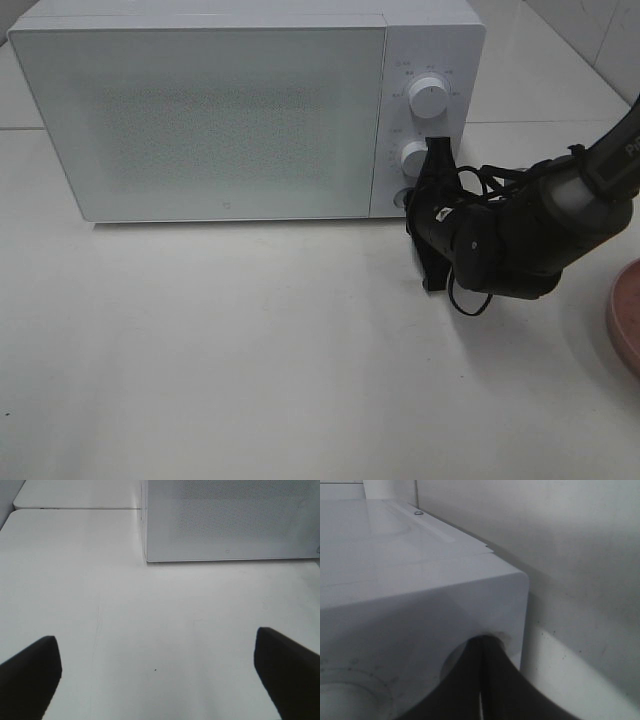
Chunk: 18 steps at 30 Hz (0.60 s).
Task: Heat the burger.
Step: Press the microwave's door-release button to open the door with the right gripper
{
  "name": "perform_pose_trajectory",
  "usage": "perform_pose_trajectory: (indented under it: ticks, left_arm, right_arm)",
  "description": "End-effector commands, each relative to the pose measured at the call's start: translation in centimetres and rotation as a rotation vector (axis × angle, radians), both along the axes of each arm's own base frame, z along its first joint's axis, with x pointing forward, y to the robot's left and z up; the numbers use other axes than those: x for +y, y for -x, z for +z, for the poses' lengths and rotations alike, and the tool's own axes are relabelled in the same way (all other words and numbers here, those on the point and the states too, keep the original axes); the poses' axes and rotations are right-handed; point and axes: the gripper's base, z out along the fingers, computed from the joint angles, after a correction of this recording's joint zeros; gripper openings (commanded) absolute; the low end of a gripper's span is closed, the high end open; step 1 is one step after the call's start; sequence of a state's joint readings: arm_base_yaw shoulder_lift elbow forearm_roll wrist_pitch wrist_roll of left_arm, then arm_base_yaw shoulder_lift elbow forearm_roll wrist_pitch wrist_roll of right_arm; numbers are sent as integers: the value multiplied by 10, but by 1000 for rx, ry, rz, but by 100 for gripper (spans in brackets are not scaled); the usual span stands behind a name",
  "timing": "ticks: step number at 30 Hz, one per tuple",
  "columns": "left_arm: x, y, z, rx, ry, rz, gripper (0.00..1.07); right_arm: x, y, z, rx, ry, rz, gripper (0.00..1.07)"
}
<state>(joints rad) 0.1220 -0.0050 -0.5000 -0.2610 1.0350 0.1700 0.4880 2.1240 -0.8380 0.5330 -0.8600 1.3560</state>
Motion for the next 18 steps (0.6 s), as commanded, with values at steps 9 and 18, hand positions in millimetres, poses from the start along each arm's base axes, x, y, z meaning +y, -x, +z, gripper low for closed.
perform_pose_trajectory:
  ticks: [9, 18]
  left_arm:
    - [0, 1, 0, -14, 1, -4, 102]
    - [0, 1, 0, -14, 2, -5, 102]
  right_arm:
    - [1, -34, 41, -315, 31, -91, 0]
    - [6, -47, 51, -383, 46, -94, 0]
